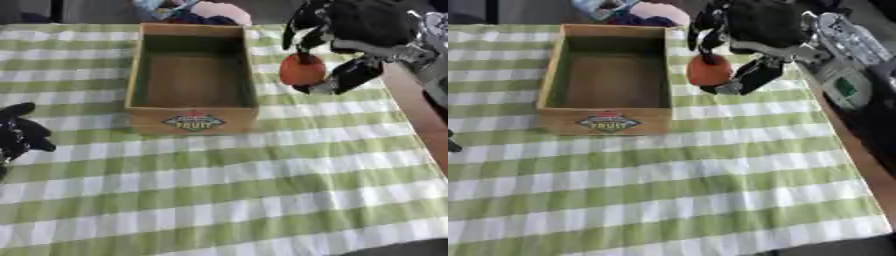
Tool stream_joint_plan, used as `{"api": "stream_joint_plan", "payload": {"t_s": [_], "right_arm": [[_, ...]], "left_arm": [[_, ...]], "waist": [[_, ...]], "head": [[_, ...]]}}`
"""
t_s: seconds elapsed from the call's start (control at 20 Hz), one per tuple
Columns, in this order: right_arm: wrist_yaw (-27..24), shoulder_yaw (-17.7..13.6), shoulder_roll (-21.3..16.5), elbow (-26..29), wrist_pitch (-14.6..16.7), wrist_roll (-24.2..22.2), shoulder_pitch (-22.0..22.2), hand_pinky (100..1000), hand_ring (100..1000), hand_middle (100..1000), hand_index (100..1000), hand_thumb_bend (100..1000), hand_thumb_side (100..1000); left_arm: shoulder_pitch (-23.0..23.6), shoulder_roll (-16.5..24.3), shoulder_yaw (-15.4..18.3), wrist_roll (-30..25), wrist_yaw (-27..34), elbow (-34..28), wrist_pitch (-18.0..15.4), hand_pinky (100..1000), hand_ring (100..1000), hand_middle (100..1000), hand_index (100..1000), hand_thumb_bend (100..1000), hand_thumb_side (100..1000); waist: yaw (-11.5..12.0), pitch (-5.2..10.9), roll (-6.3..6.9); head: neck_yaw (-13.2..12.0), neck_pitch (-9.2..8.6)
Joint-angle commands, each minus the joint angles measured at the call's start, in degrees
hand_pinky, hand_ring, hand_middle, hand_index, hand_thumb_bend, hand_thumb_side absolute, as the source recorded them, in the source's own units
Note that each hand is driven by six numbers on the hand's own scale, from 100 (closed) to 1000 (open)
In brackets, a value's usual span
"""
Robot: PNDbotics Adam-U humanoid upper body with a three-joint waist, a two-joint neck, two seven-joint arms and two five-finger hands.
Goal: Pick up objects on the table and place them in the box.
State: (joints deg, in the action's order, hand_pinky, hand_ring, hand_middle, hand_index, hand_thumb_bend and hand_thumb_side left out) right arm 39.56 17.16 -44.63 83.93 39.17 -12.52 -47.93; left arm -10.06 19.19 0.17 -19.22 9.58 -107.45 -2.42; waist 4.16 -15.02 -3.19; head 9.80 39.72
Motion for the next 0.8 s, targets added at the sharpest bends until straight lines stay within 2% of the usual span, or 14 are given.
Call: {"api": "stream_joint_plan", "payload": {"t_s": [0.05, 0.1, 0.15, 0.25, 0.4, 0.55, 0.8], "right_arm": [[-0.05, -2.90, 2.13, -6.41, -1.11, -3.63, -4.11, 747, 711, 607, 425, 211, 208], [0.11, -3.53, 3.54, -8.87, -1.56, -5.34, -5.55, 750, 709, 601, 422, 116, 233], [0.05, -4.25, 5.07, -11.45, -2.14, -7.23, -7.02, 751, 708, 598, 419, 100, 241], [-0.57, -5.74, 8.04, -16.41, -3.33, -11.27, -9.81, 754, 704, 593, 420, 100, 290], [-0.69, -8.08, 11.94, -21.92, -5.02, -15.77, -13.30, 756, 696, 587, 428, 100, 312], [1.07, -10.24, 15.81, -26.25, -6.62, -17.16, -15.45, 755, 693, 586, 445, 100, 328], [7.06, -11.92, 20.78, -31.20, -7.56, -15.74, -16.81, 755, 696, 593, 472, 100, 386]], "left_arm": [[-0.64, 0.83, -0.25, -0.49, -0.25, -1.08, -0.14, 654, 564, 583, 876, 131, 973], [-0.71, 0.81, -0.34, -0.57, -0.27, -1.12, -0.19, 654, 564, 583, 876, 131, 972], [-0.82, 0.77, -0.45, -0.65, -0.25, -1.15, -0.23, 654, 564, 583, 876, 131, 971], [-1.10, 0.70, -0.72, -0.89, -0.12, -1.19, -0.23, 654, 564, 583, 876, 131, 972], [-1.56, 0.56, -1.21, -1.42, 0.02, -1.14, -0.11, 653, 564, 582, 876, 132, 973], [-2.25, 0.33, -1.75, -1.96, 0.38, -1.19, -0.02, 653, 564, 582, 875, 133, 972], [-2.83, 0.13, -2.11, -2.28, 0.93, -1.35, 0.01, 652, 562, 580, 874, 132, 968]], "waist": [[0.43, 0.73, 0.27], [0.70, 0.66, 0.33], [1.00, 0.61, 0.36], [1.75, 0.52, 0.34], [3.14, 0.43, 0.21], [4.86, 0.27, 0.09], [6.77, 0.00, 0.09]], "head": [[0.69, -0.99], [0.92, -1.04], [1.18, -1.06], [1.80, -1.14], [3.02, -1.30], [4.79, -1.43], [6.95, -1.58]]}}
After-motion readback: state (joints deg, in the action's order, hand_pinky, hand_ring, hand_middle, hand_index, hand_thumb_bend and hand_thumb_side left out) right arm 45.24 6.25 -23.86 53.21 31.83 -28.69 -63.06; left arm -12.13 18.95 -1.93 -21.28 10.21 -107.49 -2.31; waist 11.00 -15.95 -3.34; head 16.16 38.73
